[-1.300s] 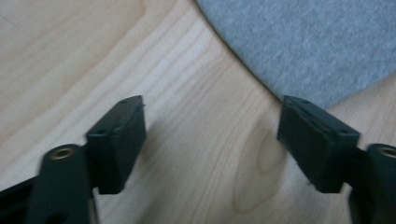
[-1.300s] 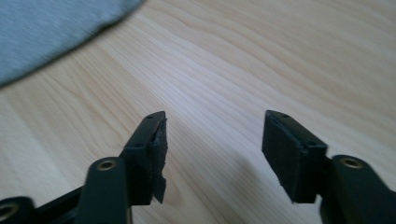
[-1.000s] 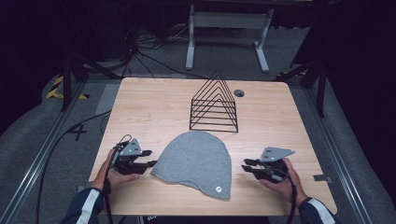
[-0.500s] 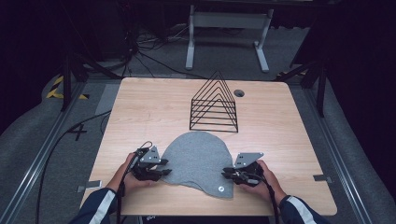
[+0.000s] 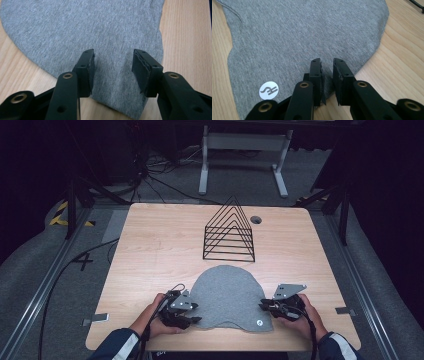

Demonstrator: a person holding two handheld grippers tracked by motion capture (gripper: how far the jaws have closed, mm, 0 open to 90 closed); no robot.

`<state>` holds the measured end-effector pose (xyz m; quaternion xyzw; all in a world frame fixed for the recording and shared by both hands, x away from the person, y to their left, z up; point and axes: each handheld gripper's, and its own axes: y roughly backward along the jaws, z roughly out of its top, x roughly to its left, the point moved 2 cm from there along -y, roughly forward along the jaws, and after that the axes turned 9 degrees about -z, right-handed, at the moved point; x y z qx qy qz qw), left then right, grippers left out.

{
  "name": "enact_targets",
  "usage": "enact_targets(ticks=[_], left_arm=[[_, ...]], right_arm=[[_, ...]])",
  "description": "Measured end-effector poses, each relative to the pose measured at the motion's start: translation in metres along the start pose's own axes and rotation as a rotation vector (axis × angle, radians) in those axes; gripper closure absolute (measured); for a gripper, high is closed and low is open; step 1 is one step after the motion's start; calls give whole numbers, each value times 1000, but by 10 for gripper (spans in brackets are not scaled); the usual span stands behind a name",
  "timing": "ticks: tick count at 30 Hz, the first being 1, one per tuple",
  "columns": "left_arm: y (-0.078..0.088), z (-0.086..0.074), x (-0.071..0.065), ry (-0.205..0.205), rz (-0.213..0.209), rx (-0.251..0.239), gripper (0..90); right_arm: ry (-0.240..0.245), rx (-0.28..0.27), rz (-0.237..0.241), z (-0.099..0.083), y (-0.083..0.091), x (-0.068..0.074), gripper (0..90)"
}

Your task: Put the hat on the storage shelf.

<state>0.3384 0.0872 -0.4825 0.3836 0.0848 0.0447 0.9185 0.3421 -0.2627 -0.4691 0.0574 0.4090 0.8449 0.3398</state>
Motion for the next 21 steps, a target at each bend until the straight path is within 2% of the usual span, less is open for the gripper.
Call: enact_targets(ticks=[1,3,4,5,6,7,9,12,15,18,21], left_arm=[[0,1,1,-10,-2,-4,503],[3,0,3,10,33,-8,460],[7,1,6,21,49,-27,426],[10,1,8,30,70,-42,406],[14,3,12,48,109,-48,378],[19,5,18,71,147,-78,351],[23,8,26,102,169,-97,325],[19,14,42,121,202,-81,294],[10,21,59,145,193,-70,276],[1,28,69,155,183,-56,266],[-9,32,75,155,185,-37,257]], right_arm=[[0,6,1,-1,2,0,769],[0,14,-13,-2,4,-1,714],[10,12,-40,-2,6,-2,680],[21,7,-88,0,8,-4,652],[19,-4,-116,1,9,-6,639],[0,-27,-138,4,12,-11,623],[-59,-66,-147,9,15,-21,566],[-93,-77,-150,17,10,-30,514],[-111,-63,-131,26,-3,-33,466],[-119,-37,-107,33,-14,-34,433],[-121,-30,-108,41,-28,-37,416]])
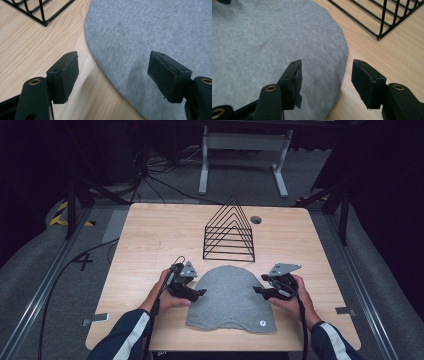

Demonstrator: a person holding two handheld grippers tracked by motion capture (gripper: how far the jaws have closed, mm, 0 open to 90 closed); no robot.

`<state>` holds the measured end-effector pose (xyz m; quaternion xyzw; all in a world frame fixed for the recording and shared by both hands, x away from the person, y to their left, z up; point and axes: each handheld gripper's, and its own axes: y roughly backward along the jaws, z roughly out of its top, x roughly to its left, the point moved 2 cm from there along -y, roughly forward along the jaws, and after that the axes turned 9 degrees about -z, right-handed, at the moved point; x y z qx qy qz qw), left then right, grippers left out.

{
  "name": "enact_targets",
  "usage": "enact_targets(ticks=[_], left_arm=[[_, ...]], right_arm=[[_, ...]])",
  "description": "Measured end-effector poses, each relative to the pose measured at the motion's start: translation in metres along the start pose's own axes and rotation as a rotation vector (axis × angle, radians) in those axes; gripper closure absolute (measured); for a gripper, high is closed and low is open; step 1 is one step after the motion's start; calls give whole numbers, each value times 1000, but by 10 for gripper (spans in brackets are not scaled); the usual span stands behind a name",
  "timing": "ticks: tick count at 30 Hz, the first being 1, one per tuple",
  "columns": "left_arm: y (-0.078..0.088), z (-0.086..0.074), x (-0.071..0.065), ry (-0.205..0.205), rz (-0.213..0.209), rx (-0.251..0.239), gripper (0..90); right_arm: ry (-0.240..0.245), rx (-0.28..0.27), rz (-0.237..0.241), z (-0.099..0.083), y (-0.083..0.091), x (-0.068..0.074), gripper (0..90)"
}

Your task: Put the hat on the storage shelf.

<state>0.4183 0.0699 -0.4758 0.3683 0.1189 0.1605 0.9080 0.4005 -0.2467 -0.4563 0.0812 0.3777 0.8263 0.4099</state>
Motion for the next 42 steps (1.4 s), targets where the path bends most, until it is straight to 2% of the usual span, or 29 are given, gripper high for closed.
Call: enact_targets(ticks=[2,3,4,6,8,10,13,16,20,22,24,27,30,33,38,40,42], left_arm=[[-6,0,1,9,22,34,263],[-8,-1,2,26,11,22,260],[-7,-2,3,35,4,30,256],[-7,-4,4,62,-4,22,241],[-6,-7,5,67,-4,6,238],[-6,-6,3,80,9,9,243],[-4,-4,-1,77,-2,23,339],[-3,-3,-2,84,-9,26,429],[0,-5,1,108,-24,12,642],[0,-5,2,124,-35,4,713],[0,-5,2,107,-48,7,778],[0,-5,1,107,-60,6,826],[0,-4,-2,90,-60,22,852],[5,0,-4,55,-52,16,865],[24,11,-10,16,-24,-51,867],[33,16,-13,0,-24,-88,869],[41,22,-15,-19,-17,-105,869]], right_arm=[[-11,22,6,3,-8,-1,391],[-17,28,7,3,-13,-1,389],[-26,39,14,4,-17,-2,378],[-23,69,-1,3,-23,-1,337],[-59,62,14,1,-25,-3,333],[-61,52,14,-1,-24,-3,341],[-58,51,16,-1,-23,-1,410],[-48,58,40,0,-20,3,558],[-52,59,57,0,-19,7,693],[-56,57,71,0,-18,7,742],[-65,56,88,0,-18,7,786],[-46,56,87,0,-17,9,824],[-31,49,84,0,-14,11,837],[-21,17,84,3,-8,11,840],[-3,-44,75,12,9,9,843],[3,-76,60,17,18,8,843],[7,-106,47,22,29,6,843]])
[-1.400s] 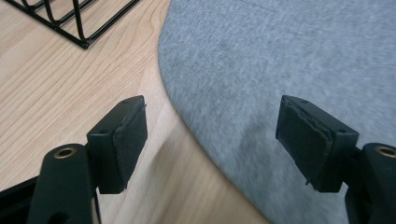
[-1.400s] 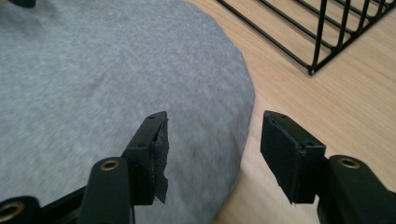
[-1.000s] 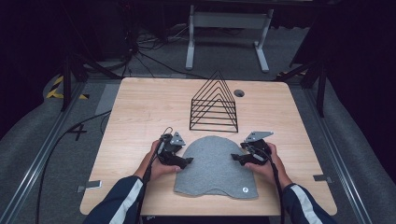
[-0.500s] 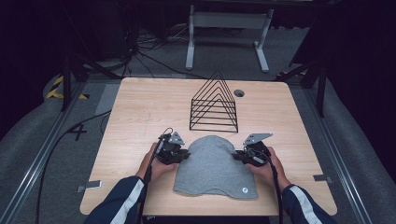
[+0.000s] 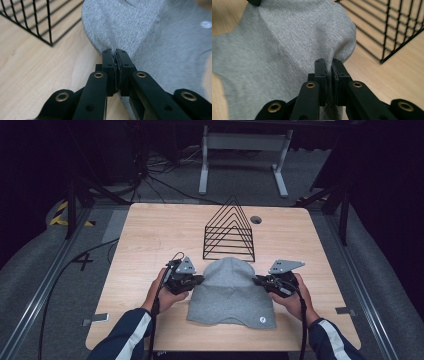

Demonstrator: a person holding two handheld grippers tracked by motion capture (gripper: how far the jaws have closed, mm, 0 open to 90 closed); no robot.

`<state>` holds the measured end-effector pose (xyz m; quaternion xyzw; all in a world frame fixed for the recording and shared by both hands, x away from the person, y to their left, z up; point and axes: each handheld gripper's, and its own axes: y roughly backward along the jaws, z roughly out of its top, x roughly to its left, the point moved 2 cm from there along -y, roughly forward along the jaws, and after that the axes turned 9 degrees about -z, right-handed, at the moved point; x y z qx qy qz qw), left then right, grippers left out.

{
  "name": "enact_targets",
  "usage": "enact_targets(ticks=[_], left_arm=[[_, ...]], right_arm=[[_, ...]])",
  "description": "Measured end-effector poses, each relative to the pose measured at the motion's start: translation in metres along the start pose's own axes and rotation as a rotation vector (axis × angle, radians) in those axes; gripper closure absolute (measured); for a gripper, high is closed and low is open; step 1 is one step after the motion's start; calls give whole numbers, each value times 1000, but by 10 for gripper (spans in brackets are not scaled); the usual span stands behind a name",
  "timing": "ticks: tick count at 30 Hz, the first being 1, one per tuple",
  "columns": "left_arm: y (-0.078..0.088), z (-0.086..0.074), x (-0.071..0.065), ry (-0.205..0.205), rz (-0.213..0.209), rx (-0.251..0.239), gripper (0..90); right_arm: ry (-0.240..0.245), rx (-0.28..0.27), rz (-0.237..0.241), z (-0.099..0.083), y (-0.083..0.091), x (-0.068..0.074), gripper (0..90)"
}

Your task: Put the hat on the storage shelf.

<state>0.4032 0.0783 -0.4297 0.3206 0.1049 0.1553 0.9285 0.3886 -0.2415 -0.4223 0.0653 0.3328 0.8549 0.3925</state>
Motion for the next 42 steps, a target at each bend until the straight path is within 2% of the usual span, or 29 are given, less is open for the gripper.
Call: enact_targets(ticks=[1,3,6,7,9,14,19,27,28,29,31,34,36,39,40,42], left_arm=[[5,6,-2,-10,4,-21,869],[8,11,-3,-19,5,-22,870],[16,26,-6,-55,16,-46,870],[22,36,-7,-83,25,-53,871],[27,46,-8,-110,37,-66,871],[36,66,-11,-130,55,-90,873],[48,88,-9,-171,75,-106,874],[75,129,-2,-229,111,-161,875],[75,129,-2,-229,111,-161,875],[79,134,0,-228,108,-174,875],[87,145,3,-242,111,-203,875],[90,156,10,-246,117,-200,876],[94,163,15,-239,112,-219,876],[99,173,23,-234,141,-238,876],[101,176,27,-238,165,-240,876],[105,181,35,-225,176,-255,876]], right_arm=[[0,-10,-2,2,3,0,844],[9,-26,-12,6,9,-1,844],[17,-65,-25,15,24,-3,844],[17,-85,-30,19,32,-5,845],[23,-104,-38,24,39,-7,845],[41,-136,-63,37,53,-15,846],[80,-175,-98,61,68,-21,846],[89,-247,-140,104,91,-38,847],[92,-252,-147,107,93,-39,847],[92,-252,-147,107,93,-39,847],[101,-264,-157,119,98,-44,847],[110,-275,-173,132,102,-51,847],[104,-282,-180,140,104,-55,848],[96,-304,-189,151,106,-63,848],[90,-306,-191,154,106,-65,848],[81,-316,-201,162,105,-70,849]])
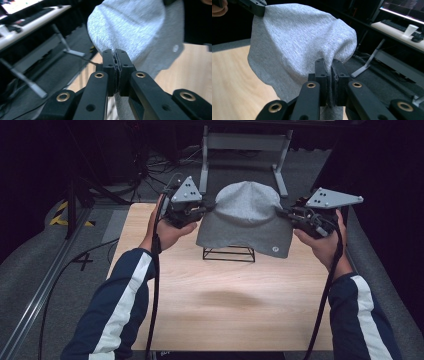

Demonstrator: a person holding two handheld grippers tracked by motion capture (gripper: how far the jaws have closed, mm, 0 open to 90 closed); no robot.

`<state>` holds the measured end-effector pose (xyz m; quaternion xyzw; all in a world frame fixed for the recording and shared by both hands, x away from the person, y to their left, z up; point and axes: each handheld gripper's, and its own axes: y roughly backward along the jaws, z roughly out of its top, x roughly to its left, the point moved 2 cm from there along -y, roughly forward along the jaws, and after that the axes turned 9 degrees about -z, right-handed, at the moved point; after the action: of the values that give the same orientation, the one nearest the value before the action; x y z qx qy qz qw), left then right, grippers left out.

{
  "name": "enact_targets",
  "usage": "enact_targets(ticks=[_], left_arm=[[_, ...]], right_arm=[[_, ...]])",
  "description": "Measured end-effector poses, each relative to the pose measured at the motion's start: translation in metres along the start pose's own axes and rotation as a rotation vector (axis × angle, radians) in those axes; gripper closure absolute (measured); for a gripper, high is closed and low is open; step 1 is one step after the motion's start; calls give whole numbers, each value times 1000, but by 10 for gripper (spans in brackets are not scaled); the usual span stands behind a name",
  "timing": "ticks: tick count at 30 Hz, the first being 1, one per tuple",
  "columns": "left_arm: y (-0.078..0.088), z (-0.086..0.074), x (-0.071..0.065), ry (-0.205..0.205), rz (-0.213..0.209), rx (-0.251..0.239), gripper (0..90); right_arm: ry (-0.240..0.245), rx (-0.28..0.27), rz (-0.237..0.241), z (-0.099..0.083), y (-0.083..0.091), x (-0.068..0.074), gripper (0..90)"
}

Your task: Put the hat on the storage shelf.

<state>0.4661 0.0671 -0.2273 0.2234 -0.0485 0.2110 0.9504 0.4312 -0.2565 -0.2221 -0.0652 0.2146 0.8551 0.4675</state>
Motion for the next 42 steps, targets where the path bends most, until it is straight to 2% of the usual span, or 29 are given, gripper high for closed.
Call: enact_targets(ticks=[4,6,8,12,15,19,24,26,29,32,34,39,42], left_arm=[[1,9,12,20,43,-28,877],[-1,12,16,22,46,-24,877],[-5,13,19,28,51,-19,877],[-12,12,27,47,66,-6,877],[-14,12,34,68,67,-24,876],[-20,14,47,85,95,-18,876],[-26,13,54,111,97,-13,877],[-31,11,56,105,106,1,877],[-34,8,57,123,86,-1,876],[-35,4,56,119,70,4,876],[-34,3,55,123,59,-3,876],[-27,3,48,98,48,-5,876],[-22,0,45,104,43,-11,876]], right_arm=[[-9,9,-13,14,-15,-4,849],[10,18,-31,19,-20,-6,849],[-5,3,-37,25,-23,-11,850],[-44,0,-39,30,-30,-21,850],[-44,0,-49,32,-34,-24,850],[-23,17,-72,37,-46,-27,850],[-32,15,-76,39,-54,-30,850],[-39,19,-74,38,-58,-31,850],[-49,26,-66,35,-63,-33,850],[-51,28,-55,32,-64,-32,850],[-43,28,-51,30,-63,-31,850],[-52,17,-27,24,-58,-28,850],[-40,11,-13,20,-56,-24,850]])
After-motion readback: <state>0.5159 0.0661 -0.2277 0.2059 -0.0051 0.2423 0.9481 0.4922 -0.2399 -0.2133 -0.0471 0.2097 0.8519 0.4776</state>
